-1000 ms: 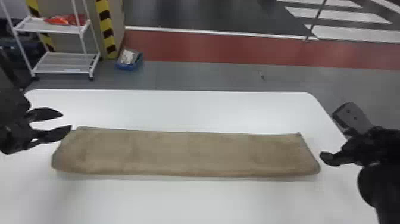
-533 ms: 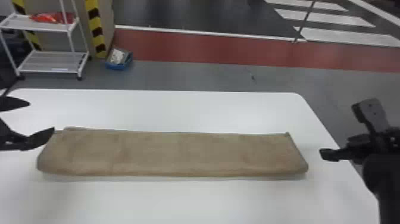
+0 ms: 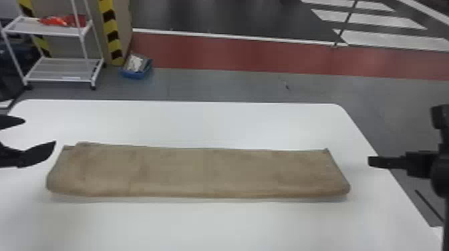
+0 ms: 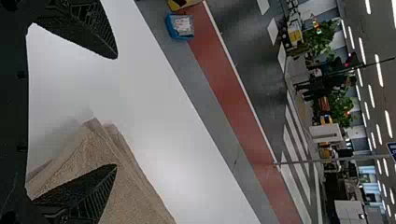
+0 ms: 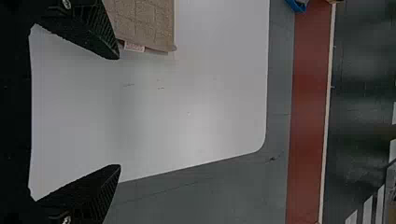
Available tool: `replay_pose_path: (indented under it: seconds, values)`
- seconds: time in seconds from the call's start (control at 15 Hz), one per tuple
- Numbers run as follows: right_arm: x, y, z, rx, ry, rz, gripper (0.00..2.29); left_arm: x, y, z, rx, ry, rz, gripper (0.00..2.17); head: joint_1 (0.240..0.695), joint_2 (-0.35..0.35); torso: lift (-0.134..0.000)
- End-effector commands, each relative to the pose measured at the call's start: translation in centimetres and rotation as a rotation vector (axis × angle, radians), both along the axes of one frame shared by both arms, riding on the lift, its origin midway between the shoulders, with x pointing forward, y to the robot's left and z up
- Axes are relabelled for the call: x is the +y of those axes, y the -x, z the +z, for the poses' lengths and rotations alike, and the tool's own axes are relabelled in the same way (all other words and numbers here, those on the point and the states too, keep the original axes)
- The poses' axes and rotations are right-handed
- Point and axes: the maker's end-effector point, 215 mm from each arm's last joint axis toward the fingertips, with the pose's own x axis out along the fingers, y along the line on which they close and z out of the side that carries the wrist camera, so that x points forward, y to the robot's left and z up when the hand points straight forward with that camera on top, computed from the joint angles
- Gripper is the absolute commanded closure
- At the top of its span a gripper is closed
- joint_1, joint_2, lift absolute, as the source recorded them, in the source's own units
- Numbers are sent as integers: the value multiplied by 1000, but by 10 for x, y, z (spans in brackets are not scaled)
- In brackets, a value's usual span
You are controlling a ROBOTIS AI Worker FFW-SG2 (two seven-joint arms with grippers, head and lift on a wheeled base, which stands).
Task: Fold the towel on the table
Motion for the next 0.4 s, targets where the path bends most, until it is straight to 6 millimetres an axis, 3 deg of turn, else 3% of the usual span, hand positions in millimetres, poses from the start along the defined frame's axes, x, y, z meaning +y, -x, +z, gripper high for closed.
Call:
replay_pose_path:
  seconds: [0.0, 0.33]
  values:
    - [0, 3, -3, 6, 1, 0, 60, -1, 1, 0, 6, 5, -2, 66, 695, -162, -125]
    - [-2, 10, -9, 15, -4, -11, 66, -4, 5, 3, 13, 8, -13, 66, 695, -169, -125]
